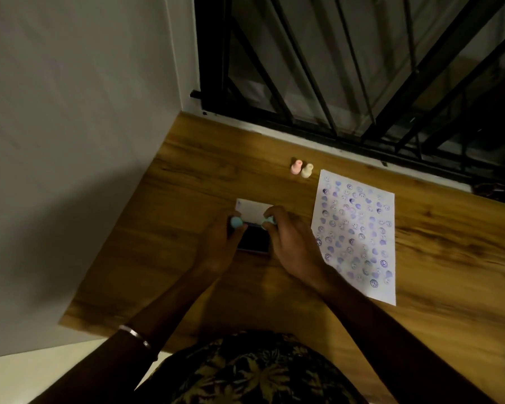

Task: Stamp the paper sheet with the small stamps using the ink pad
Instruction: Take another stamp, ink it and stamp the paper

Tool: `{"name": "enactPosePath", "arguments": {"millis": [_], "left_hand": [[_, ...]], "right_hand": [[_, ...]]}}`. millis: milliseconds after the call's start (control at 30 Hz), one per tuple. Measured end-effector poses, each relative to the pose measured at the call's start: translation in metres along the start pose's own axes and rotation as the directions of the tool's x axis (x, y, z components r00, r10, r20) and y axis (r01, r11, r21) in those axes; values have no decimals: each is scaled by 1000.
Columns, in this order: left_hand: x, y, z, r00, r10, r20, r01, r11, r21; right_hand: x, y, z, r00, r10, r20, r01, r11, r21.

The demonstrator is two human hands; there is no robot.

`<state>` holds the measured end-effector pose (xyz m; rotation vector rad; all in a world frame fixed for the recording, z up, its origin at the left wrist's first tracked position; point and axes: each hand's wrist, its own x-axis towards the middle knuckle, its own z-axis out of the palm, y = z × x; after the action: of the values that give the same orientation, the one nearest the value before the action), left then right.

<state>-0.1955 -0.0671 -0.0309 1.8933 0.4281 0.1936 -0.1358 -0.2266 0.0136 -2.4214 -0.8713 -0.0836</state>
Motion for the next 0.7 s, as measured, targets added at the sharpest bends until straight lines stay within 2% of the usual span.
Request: {"name": "enactPosePath", "arguments": {"millis": [67, 133, 200, 367, 700], "left_hand": [[0, -6, -5, 988, -116, -100, 104, 987, -120], [1, -11, -9, 969, -205, -134, 170, 958, -232], [0, -13, -11, 964, -226, -139, 190, 953, -235], [-5, -14, -2, 989, -118, -86, 124, 990, 73], [-9, -24, 12, 992, -50, -115, 80, 960, 270]], "right_hand": [[-3, 1, 5, 998, -16, 68, 22, 996, -91], [-4, -1, 11, 985, -29, 170, 62, 980, -191], [-4, -5, 18, 964, -24, 266, 101, 954, -282], [-1, -8, 30, 949, -25, 313, 139, 928, -347], [2, -3, 38, 959, -16, 283, 120, 928, -353]]}}
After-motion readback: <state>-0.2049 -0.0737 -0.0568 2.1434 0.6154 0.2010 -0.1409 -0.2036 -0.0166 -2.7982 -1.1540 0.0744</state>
